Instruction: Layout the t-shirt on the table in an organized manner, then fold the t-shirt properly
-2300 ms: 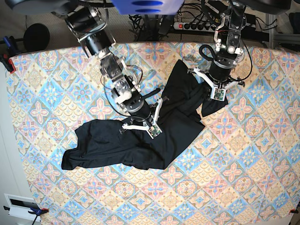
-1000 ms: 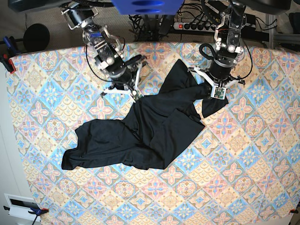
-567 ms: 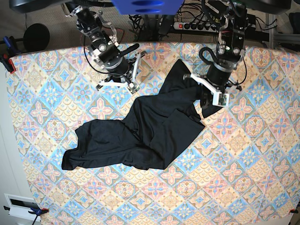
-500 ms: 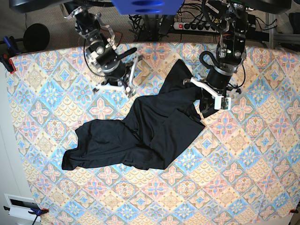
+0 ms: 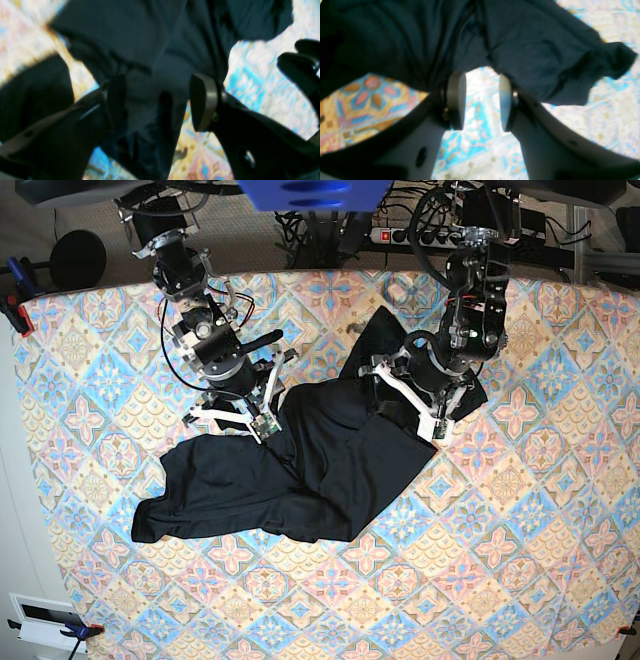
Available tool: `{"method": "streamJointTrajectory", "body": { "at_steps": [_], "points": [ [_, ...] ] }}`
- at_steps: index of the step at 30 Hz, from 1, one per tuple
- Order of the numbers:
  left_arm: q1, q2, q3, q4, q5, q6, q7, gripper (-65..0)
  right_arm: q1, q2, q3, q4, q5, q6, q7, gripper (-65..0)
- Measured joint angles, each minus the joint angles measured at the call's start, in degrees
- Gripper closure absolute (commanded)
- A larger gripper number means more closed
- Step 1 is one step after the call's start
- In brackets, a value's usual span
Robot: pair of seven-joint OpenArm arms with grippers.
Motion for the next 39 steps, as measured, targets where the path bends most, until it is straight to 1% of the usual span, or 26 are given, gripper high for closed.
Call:
{"method": "streamJointTrajectory", "body": {
  "at_steps": [3,5,7,10,13,14,16,17,20,23,24,25,26,28,30,31,34,35,36,38,39],
  "points": [
    [0.92,-0.04,-0.09,-1.79,-0.07,-0.17,-0.96,-38.6,3.04,-0.02,0.02,-0.33,-0.11,-0.09,0.15,-21.4],
    [1.66,-1.55,0.13,-3.58,0.02,-0.20,-0.63,-37.8,5.01,-0.33,1.25,-1.20,-0.22,-0.09,1.66,-21.4],
    [2.14,-2.40,0.20,-5.46,2.16,0.00,-0.87,-36.9,5.44,-0.17,3.17,-2.91,-0.22,-0.11,2.43,-21.5],
    [2.78,-2.54,0.20,-8.22,4.94,-0.04,-4.28,-35.9,5.20,-0.11,5.42,-6.27,-0.24,0.00,5.88,-21.5],
    [4.20,-2.38,0.20,-8.44,6.97,-0.17,-6.88,-35.3,5.35,-0.31,8.09,-10.75,-0.26,-0.15,9.22,-21.5],
    [4.81,-2.40,0.20,-8.41,7.72,-0.24,-7.87,-35.3,5.42,-0.31,9.25,-13.03,-0.07,0.24,9.99,-21.6],
    [5.66,-2.60,0.17,-8.37,8.04,-0.42,-9.29,-35.3,5.38,-0.35,12.44,-18.08,-0.11,0.15,12.79,-21.6],
    [6.05,-2.99,0.20,-8.35,8.09,-0.46,-9.68,-35.3,5.62,-0.35,14.27,-20.13,-0.28,0.04,13.25,-21.7],
    [6.84,-3.65,0.20,-8.04,7.50,-0.61,-10.16,-35.3,10.08,-0.13,19.71,-25.53,-0.24,0.02,14.53,-21.7],
    [6.86,-3.63,0.20,-8.00,7.69,-0.61,-10.08,-35.3,16.24,0.15,22.25,-28.15,-0.26,-0.24,18.40,-21.7],
    [6.84,-3.63,0.04,-8.00,7.67,-0.63,-9.92,-35.3,17.46,0.11,22.75,-28.96,-0.24,1.22,19.54,-21.7],
    [6.84,-3.63,-0.04,-8.00,7.48,-0.63,-9.97,-35.3,18.18,-0.07,23.69,-29.64,-0.11,3.30,19.41,-21.7],
    [6.84,-3.63,-0.07,-8.00,7.45,-0.66,-9.99,-35.3,18.40,-0.28,24.94,-30.38,-0.04,5.60,18.78,-21.7],
    [6.84,-3.63,-0.07,-8.00,7.50,-0.63,-9.88,-35.3,17.97,-0.66,27.65,-31.76,0.00,8.22,17.44,-21.7],
    [6.84,-3.63,-0.09,-8.00,7.50,-0.63,-9.92,-35.3,17.70,-0.35,30.67,-32.61,-0.48,8.90,16.70,-21.7],
    [6.84,-3.63,-0.09,-8.00,7.50,-0.63,-9.92,-35.3,17.97,0.02,31.85,-33.18,-0.52,8.87,17.22,-21.7],
    [6.84,-3.65,-0.09,-8.00,7.52,-0.61,-9.90,-35.3,18.71,0.00,32.76,-34.84,-0.48,8.98,17.70,-21.7],
    [6.84,-3.63,-0.09,-8.00,7.52,-0.61,-9.90,-35.3,18.71,-0.17,32.79,-35.56,0.31,9.25,17.90,-21.7],
    [6.84,-3.63,-0.09,-8.00,7.52,-0.63,-9.90,-35.3,18.53,-0.33,32.76,-36.50,3.15,9.35,17.81,-21.7],
    [6.84,-3.63,-0.09,-8.00,7.48,-0.63,-9.88,-35.3,18.10,-0.90,34.03,-38.80,11.89,10.29,17.18,-21.7],
    [6.84,-3.63,-0.13,-8.00,7.48,-0.66,-9.88,-35.3,18.03,-1.14,35.56,-39.87,16.68,9.88,17.11,-21.7]
  ]
}}
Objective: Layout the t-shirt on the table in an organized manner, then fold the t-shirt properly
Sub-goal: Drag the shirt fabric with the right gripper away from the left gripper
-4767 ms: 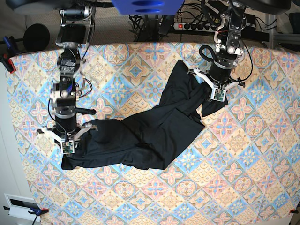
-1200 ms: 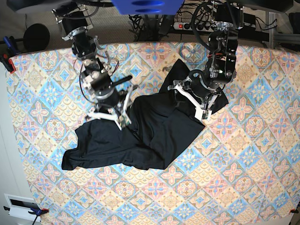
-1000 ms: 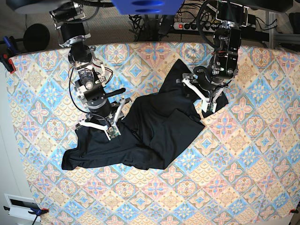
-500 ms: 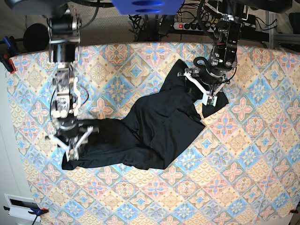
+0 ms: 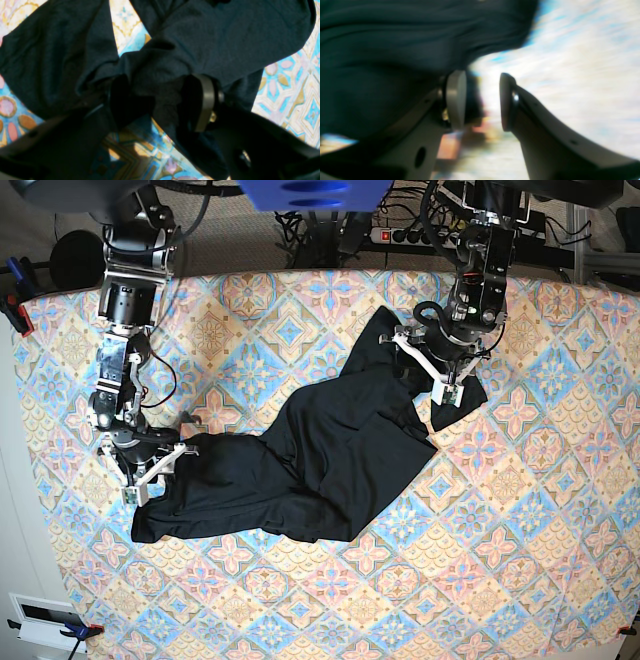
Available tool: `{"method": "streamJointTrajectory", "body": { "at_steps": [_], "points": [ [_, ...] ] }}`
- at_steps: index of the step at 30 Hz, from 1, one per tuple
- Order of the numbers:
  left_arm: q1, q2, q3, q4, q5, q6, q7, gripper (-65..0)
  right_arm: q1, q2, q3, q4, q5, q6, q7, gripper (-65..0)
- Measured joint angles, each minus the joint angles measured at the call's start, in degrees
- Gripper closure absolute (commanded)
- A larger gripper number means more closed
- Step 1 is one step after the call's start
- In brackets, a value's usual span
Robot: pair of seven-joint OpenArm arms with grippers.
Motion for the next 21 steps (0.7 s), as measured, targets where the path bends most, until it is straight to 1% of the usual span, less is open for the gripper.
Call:
{"method": "streamJointTrajectory", "body": {
  "at_steps": [1,3,5,6,9,12,14,16,21],
  "points": [
    [0.00,0.00,0.00,0.00,0.00,0.00,-0.02,-35.3,0.07,0.09,1.57,-1.03,5.20,-0.35,-1.27,-21.7],
    [0.00,0.00,0.00,0.00,0.02,0.02,0.00,-35.3,0.24,0.87,3.93,-2.54,12.52,-1.05,-3.04,-21.7],
    [-0.02,0.00,0.00,0.00,0.02,0.02,0.00,-35.3,-0.04,1.18,5.99,-3.04,18.25,-1.03,-3.37,-21.7],
    [-0.02,0.00,0.00,0.00,0.04,0.02,-0.02,-35.3,-0.22,1.18,6.67,-3.02,19.47,-0.98,-3.39,-21.7],
    [-0.02,0.02,0.00,0.00,0.00,0.02,0.02,-35.3,-1.03,1.75,6.88,-3.04,21.92,-1.01,-3.56,-21.7],
    [-0.02,0.02,0.00,0.00,0.02,0.02,0.00,-35.3,-1.22,1.86,6.93,-3.28,22.53,-1.01,-3.61,-21.7],
    [-0.02,0.00,0.00,0.00,0.02,0.02,0.00,-35.3,-1.25,1.92,7.17,-3.34,23.87,-0.96,-5.25,-21.7],
    [0.00,0.00,0.00,0.00,0.00,0.02,0.00,-35.3,-1.38,1.92,7.23,-3.32,25.14,-0.98,-5.60,-21.7],
    [0.00,0.02,0.00,0.00,0.02,0.02,-0.02,-35.3,-2.40,1.95,7.06,-2.89,25.40,-0.85,-5.77,-21.6]
  ]
}}
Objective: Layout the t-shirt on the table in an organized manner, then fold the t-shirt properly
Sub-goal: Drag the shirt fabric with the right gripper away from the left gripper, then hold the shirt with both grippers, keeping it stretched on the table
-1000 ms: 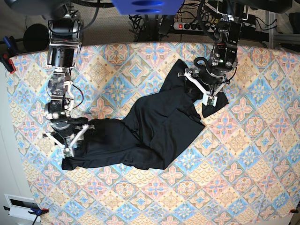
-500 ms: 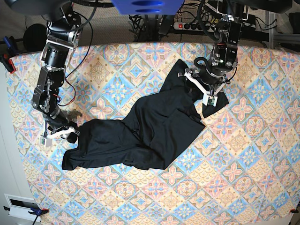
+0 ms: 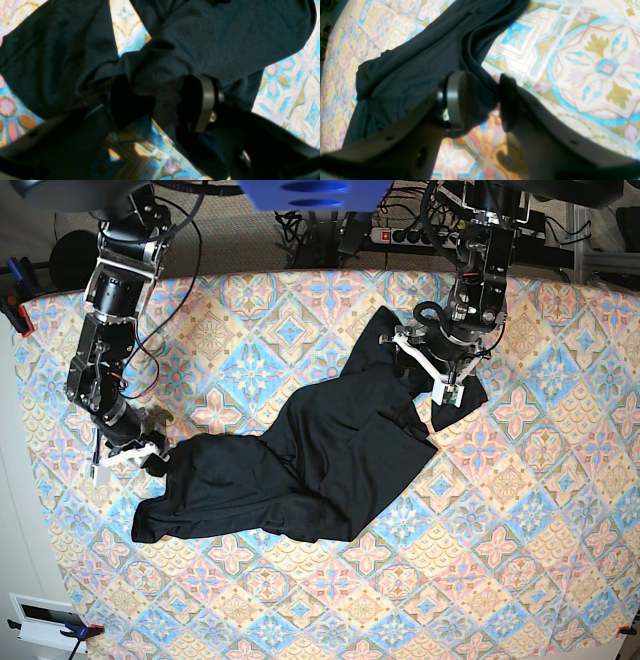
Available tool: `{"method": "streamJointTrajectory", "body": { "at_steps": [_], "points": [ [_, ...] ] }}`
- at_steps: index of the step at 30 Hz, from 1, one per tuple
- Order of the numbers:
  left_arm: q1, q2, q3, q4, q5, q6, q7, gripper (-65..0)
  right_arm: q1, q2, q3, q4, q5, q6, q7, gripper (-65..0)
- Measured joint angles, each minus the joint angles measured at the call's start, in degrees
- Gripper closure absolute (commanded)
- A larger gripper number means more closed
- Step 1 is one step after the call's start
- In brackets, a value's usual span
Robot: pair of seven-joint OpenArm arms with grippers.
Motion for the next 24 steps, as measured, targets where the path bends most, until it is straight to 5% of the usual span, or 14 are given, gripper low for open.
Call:
{"method": "streamJointTrajectory", "body": {
  "at_steps": [24],
  "points": [
    [-0.17,0.15,0.11,0.00,0.04,0.04,0.02,-35.3,-2.32,-0.50,-4.17,-0.22,-0.13,0.00,0.02,-21.5]
  ]
}}
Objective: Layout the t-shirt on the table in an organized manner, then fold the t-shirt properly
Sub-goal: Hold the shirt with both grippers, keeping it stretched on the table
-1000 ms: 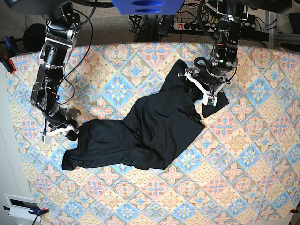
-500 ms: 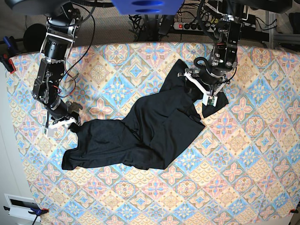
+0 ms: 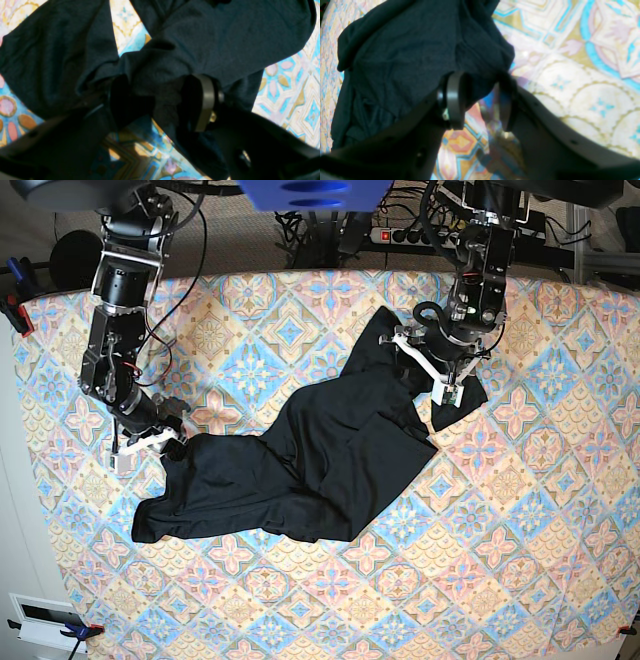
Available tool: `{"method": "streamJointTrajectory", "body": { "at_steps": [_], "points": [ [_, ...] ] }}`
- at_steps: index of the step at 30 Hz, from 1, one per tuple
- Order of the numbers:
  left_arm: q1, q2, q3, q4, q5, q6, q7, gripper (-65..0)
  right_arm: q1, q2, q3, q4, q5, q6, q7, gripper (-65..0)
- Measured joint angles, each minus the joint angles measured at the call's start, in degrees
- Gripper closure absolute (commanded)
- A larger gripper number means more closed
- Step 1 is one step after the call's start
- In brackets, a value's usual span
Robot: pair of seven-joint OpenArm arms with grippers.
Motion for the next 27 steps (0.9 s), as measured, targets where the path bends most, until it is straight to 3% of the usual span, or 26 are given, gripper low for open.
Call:
{"method": "streamJointTrajectory", "body": {
  "at_steps": [9,13,16,20,21,23,27],
  "points": [
    [0.00,0.02,0.00,0.00,-0.02,0.00,0.02,-35.3,0.37,-1.20,-0.04,-0.35,-0.02,-0.17,0.00,-21.5],
    [-0.02,0.13,0.00,0.00,-0.02,0.02,0.07,-35.3,6.43,-1.25,0.11,-0.92,-0.37,-0.55,-0.81,-21.6],
    [0.07,0.13,-0.07,0.68,-0.04,0.02,0.50,-35.3,10.36,-1.14,0.00,-2.64,1.77,0.94,2.16,-21.6],
    [0.48,0.15,-0.11,1.46,0.13,0.20,1.05,-35.3,7.21,-1.27,0.04,-6.97,-0.81,-0.66,-0.31,-21.6],
    [0.37,0.13,-0.11,1.46,0.13,0.20,1.11,-35.3,5.95,-1.44,0.11,-7.23,0.33,0.28,1.38,-21.6],
    [0.52,0.13,-0.11,1.46,0.15,0.20,1.20,-35.3,6.88,-1.14,0.24,-7.06,-0.96,-0.61,-0.96,-21.6],
    [0.33,0.13,-0.11,1.46,0.13,0.20,1.49,-35.3,9.18,-1.27,0.15,-6.16,0.70,0.31,1.16,-21.6]
  ]
}}
